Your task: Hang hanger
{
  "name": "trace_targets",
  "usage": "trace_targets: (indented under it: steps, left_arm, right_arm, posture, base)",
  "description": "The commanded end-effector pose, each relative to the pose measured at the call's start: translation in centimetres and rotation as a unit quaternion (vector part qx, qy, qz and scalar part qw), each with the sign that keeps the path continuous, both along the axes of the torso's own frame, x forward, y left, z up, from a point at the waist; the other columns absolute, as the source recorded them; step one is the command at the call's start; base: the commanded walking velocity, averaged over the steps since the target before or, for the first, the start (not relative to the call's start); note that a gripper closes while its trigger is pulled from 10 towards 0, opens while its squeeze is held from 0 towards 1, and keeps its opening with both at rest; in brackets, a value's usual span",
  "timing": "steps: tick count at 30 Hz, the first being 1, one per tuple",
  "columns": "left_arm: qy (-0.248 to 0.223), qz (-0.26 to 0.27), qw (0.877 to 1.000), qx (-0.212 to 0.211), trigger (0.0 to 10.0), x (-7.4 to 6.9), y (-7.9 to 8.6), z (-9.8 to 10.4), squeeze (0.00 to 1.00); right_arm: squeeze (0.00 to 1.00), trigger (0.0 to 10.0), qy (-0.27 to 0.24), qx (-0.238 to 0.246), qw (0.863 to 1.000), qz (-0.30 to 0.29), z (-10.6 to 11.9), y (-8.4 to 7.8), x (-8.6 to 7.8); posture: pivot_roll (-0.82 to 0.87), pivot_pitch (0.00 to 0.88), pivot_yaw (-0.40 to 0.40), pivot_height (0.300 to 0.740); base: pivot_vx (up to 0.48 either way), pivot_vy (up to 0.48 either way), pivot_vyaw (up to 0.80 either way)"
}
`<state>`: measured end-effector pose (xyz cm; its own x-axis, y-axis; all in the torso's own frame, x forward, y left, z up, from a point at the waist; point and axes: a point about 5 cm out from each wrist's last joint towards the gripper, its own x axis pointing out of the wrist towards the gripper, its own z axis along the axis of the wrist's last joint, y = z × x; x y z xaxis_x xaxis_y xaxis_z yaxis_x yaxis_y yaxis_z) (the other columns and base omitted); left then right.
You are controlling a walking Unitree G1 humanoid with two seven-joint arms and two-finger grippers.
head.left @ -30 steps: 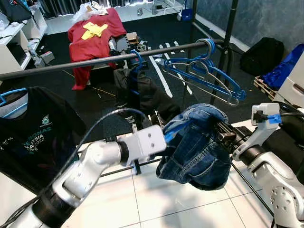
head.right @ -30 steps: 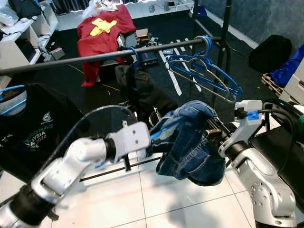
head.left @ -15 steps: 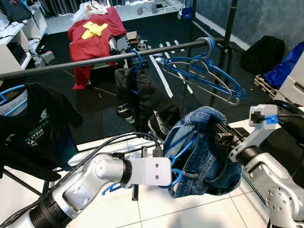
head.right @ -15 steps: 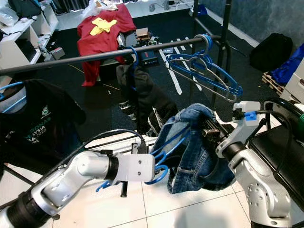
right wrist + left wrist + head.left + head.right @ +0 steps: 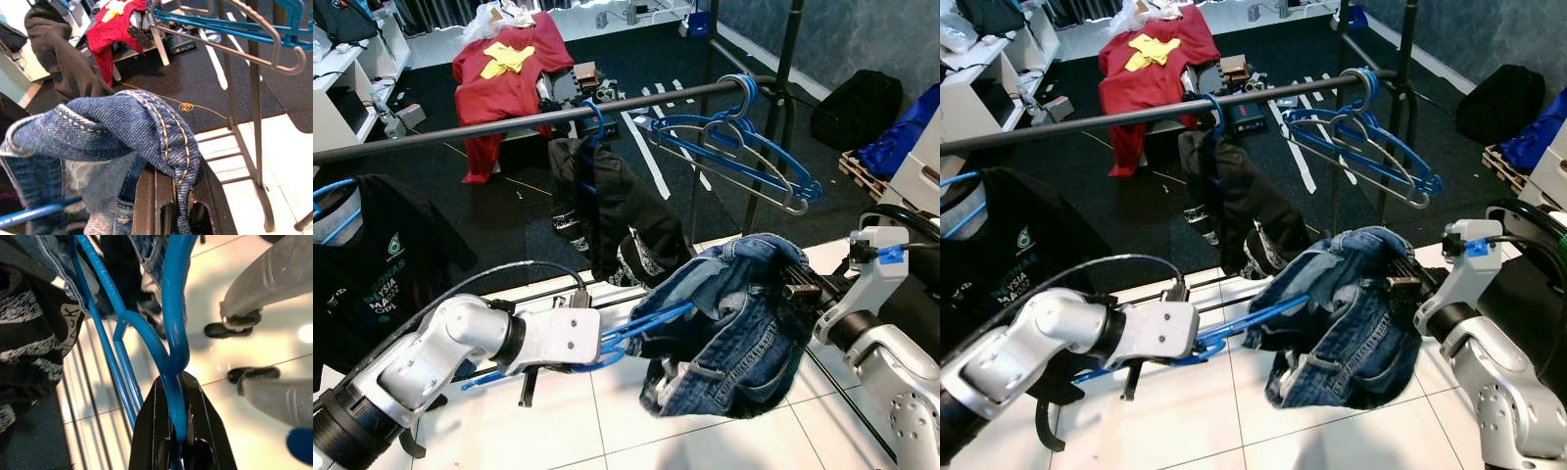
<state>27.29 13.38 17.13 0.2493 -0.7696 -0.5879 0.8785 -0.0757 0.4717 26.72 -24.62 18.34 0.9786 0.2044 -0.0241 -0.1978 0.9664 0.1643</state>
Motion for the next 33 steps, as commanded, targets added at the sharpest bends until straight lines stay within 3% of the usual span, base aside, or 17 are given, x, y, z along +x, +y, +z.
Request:
trace_targets:
  steps: [1, 7, 14, 18, 24, 25, 27, 30, 33]
  left_arm:
    - [-0.007, 0.043, 0.999, 0.023, 10.0, 0.9, 2.1, 0.0, 0.00]
    - [-0.035, 0.061, 0.996, -0.046, 10.0, 1.8, 1.6, 2.4, 0.00]
    - [-0.021, 0.037, 0.997, -0.061, 10.0, 1.7, 3.4, 4.3, 0.00]
    - [-0.016, 0.011, 0.998, -0.064, 10.0, 1.3, 3.3, 5.0, 0.00]
    - [0.047, -0.056, 0.997, 0.002, 10.0, -0.9, 1.7, 1.9, 0.00]
    - [0.077, -0.089, 0.992, 0.049, 10.0, -2.4, 0.4, -1.0, 0.00]
    - [0.077, -0.089, 0.992, 0.049, 10.0, -2.4, 0.4, -1.0, 0.00]
    - [0.088, -0.106, 0.988, 0.071, 10.0, -3.4, -1.0, -3.0, 0.00]
    - [0.088, -0.106, 0.988, 0.071, 10.0, -3.4, -1.0, -3.0, 0.00]
  right_arm:
    - [0.00, 0.0, -0.016, -0.018, 0.999, -0.027, 0.5, -1.2, -0.4]
    - [0.00, 0.0, 0.026, -0.051, 0.998, -0.003, -1.3, 0.1, -0.6]
    - [0.00, 0.0, 0.066, -0.086, 0.994, -0.026, -2.9, -1.1, -0.9]
    - [0.00, 0.0, 0.069, -0.085, 0.994, -0.029, -3.2, -0.9, -0.7]
    - [0.00, 0.0, 0.037, -0.065, 0.996, -0.042, -2.1, -0.9, -0.1]
    - [0.00, 0.0, 0.000, -0.040, 0.998, -0.054, -0.4, -1.1, 0.4]
    - [0.00, 0.0, 0.000, -0.040, 0.998, -0.054, -0.4, -1.1, 0.4]
    - [0.00, 0.0, -0.028, -0.018, 0.998, -0.061, 0.8, -1.2, 0.7]
    - [0.00, 0.0, -0.028, -0.018, 0.998, -0.061, 0.8, -1.2, 0.7]
  posture:
    - [-0.12, 0.141, 0.102, 0.740]
    - [-0.12, 0.142, 0.105, 0.740]
    - [-0.12, 0.144, 0.102, 0.740]
    - [-0.12, 0.142, 0.103, 0.740]
    - [-0.11, 0.143, 0.102, 0.740]
    - [-0.11, 0.143, 0.105, 0.740]
    - [-0.11, 0.143, 0.105, 0.740]
    - [-0.11, 0.141, 0.105, 0.740]
    - [-0.11, 0.141, 0.105, 0.740]
  base:
    - [0.000, 0.000, 0.00]
    - [0.000, 0.000, 0.00]
    - [0.000, 0.000, 0.00]
    - [0.000, 0.000, 0.00]
    - [0.000, 0.000, 0.00]
    - [0.000, 0.000, 0.00]
    - [0.000, 0.000, 0.00]
    - [0.000, 0.000, 0.00]
    - [0.000, 0.000, 0.00]
